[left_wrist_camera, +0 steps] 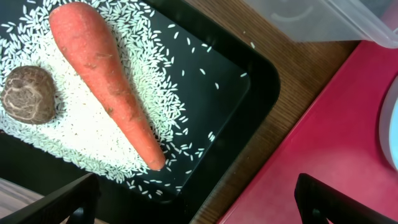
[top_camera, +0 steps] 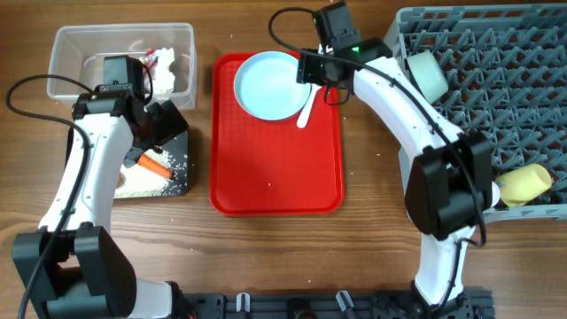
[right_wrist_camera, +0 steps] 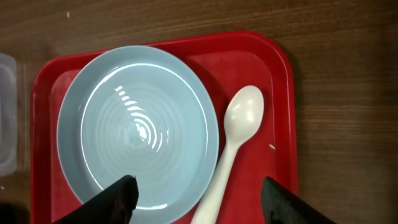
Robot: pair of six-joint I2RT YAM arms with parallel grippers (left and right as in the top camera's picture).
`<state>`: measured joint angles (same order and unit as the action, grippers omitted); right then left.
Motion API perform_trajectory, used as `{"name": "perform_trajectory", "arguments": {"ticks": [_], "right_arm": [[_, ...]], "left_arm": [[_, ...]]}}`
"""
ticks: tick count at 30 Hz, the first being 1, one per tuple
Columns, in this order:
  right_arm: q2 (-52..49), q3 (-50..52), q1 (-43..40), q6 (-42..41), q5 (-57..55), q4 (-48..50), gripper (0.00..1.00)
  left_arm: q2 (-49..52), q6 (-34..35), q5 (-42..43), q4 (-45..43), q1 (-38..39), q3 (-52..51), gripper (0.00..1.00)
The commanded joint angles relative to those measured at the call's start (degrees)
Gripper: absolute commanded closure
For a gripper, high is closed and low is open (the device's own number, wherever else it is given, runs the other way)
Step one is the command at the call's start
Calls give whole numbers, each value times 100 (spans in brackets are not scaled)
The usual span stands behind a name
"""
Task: Sort waste into correct bins and load items into the dishwasher rack
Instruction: 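Grasp the edge of the pale blue plate with the right gripper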
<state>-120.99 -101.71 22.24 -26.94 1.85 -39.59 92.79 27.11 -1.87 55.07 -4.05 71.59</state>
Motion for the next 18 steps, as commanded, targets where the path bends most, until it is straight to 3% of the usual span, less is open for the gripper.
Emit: {"name": "perform_trajectory", "arguments": {"ticks": [1,6,18], "right_arm": [[-332,22,-68,-199,470,229,46],[-782,22,92,-455,487,483,66],[-1064,20,120,-669,507,660,71]], "left_arm": [[4,35,-59,2,-31,-35,0],[4,35,-59,2,-31,-35,0],[4,35,-59,2,-31,-35,0]]}}
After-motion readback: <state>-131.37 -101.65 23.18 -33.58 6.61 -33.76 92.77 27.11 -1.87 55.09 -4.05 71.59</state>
